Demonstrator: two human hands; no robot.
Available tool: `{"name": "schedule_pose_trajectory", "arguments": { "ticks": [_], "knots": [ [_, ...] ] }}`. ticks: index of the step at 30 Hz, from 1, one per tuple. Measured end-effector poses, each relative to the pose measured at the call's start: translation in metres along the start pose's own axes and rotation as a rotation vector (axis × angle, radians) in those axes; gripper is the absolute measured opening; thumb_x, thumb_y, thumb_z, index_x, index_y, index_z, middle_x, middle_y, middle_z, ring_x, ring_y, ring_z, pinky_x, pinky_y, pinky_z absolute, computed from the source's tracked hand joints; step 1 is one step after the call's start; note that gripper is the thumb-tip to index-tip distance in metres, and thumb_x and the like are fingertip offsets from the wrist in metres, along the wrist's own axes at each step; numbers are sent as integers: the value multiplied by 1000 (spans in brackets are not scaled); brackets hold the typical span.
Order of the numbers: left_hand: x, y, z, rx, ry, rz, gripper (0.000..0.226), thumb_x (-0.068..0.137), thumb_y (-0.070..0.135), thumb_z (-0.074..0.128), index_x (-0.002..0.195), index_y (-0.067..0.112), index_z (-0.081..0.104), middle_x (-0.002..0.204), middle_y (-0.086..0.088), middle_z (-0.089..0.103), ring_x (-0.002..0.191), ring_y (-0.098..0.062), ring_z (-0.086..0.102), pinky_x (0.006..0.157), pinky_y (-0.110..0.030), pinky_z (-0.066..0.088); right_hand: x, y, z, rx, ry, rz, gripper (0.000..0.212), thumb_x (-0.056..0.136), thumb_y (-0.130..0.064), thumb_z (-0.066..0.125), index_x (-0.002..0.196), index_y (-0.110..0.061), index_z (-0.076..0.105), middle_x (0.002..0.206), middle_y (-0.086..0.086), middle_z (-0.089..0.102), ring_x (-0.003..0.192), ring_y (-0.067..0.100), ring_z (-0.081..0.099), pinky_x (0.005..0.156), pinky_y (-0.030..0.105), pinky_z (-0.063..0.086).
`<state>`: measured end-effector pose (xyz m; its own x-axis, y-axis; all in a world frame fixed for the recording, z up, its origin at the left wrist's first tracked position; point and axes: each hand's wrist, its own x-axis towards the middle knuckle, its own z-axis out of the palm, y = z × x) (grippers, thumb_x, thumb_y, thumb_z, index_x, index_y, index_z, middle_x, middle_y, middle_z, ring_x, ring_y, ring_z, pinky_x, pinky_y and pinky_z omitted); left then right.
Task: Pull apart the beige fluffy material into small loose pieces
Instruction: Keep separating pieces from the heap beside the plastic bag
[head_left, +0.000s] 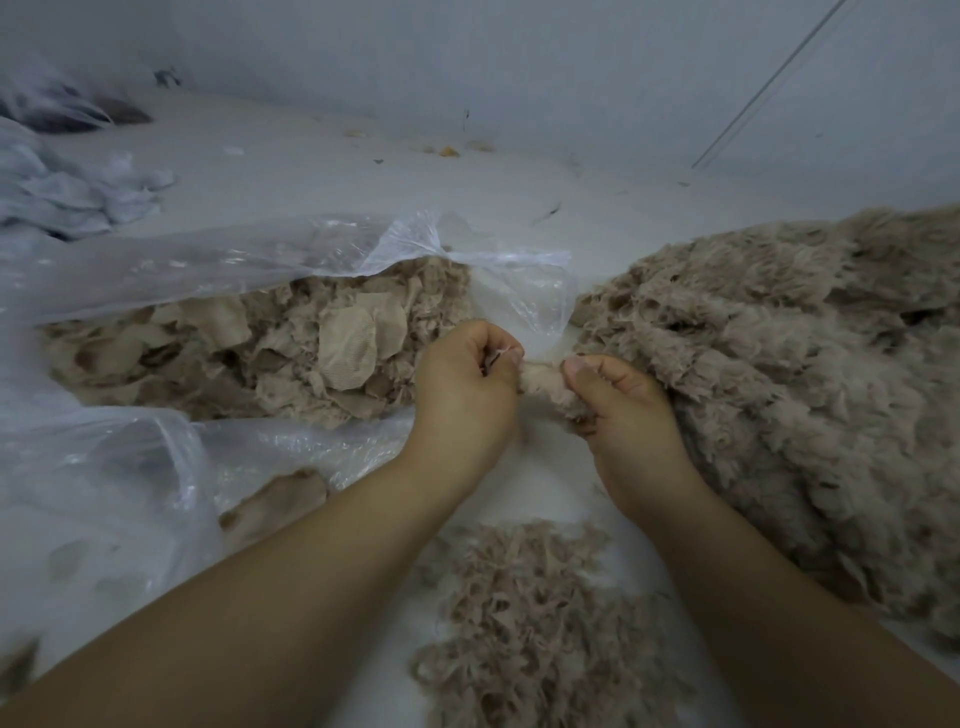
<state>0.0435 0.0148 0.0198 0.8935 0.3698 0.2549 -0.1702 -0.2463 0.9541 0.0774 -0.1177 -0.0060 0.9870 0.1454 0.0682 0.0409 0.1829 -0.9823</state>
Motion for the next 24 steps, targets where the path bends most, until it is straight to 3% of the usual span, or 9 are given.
{"name": "schedule_pose_trajectory", "arguments": {
  "ticks": [4, 8, 12, 15, 17, 19, 22, 24],
  "knots": [
    [2, -5, -9, 7, 31, -79, 18, 95, 7, 54, 79, 10, 60, 67, -6, 61, 41, 0, 46, 38, -16, 34, 5, 2, -2, 75, 61, 53, 23, 93, -29, 60, 99, -11, 72, 101, 20, 68, 96, 38, 61, 96, 57, 46],
    [-6, 2, -1, -45, -49, -104, 21, 93, 18, 61, 75, 7, 56, 65, -6, 52, 51, -12, 43, 47, -27, 34, 4, 1, -1, 37, 3, 23, 27, 95, -30, 57, 101, -7, 71, 99, 31, 63, 90, 36, 58, 86, 48, 47],
    [-16, 6, 6, -151, -138, -188, 31, 85, 36, 72, 79, 9, 59, 60, 0, 49, 46, -9, 40, 45, -24, 32, 1, -1, -3, 34, -77, -17, 22, 98, -19, 55, 93, -12, 76, 88, 16, 72, 77, 21, 67, 69, 28, 53],
    [-14, 2, 2, -236, -132, -156, 26, 92, 21, 66, 69, 9, 57, 49, 6, 46, 38, -5, 37, 40, -19, 30, -1, -1, -1, 20, -91, -24, 26, 96, -14, 57, 78, -20, 75, 85, 18, 68, 77, 29, 61, 72, 37, 50],
    [-12, -1, -2, -248, -143, -130, 31, 94, 17, 62, 64, 14, 53, 46, 7, 42, 38, -6, 34, 40, -19, 28, -2, -2, 0, 24, -97, -22, 25, 94, -13, 58, 76, -19, 75, 79, 12, 71, 71, 22, 65, 66, 32, 54],
    [-11, -3, -5, -230, -168, -106, 34, 94, 18, 63, 62, 17, 52, 45, 8, 41, 38, -6, 33, 40, -19, 28, -2, -3, 0, -8, -112, -28, 19, 94, -17, 61, 83, -5, 71, 81, 24, 68, 72, 28, 63, 68, 37, 54],
    [-12, -3, -6, -247, -157, -121, 32, 94, 18, 62, 63, 14, 55, 44, 10, 43, 36, -3, 35, 39, -17, 30, -3, -2, 1, -11, -109, -29, 33, 94, -24, 63, 85, 8, 64, 85, 44, 55, 73, 38, 52, 70, 51, 44],
    [-11, -2, -6, -281, -103, -151, 36, 96, 22, 61, 62, 13, 52, 47, 7, 39, 37, -5, 32, 41, -18, 28, -3, -1, 0, 20, -99, 3, 30, 92, -29, 64, 83, -1, 72, 81, 34, 63, 70, 38, 55, 69, 49, 47]
  ]
}}
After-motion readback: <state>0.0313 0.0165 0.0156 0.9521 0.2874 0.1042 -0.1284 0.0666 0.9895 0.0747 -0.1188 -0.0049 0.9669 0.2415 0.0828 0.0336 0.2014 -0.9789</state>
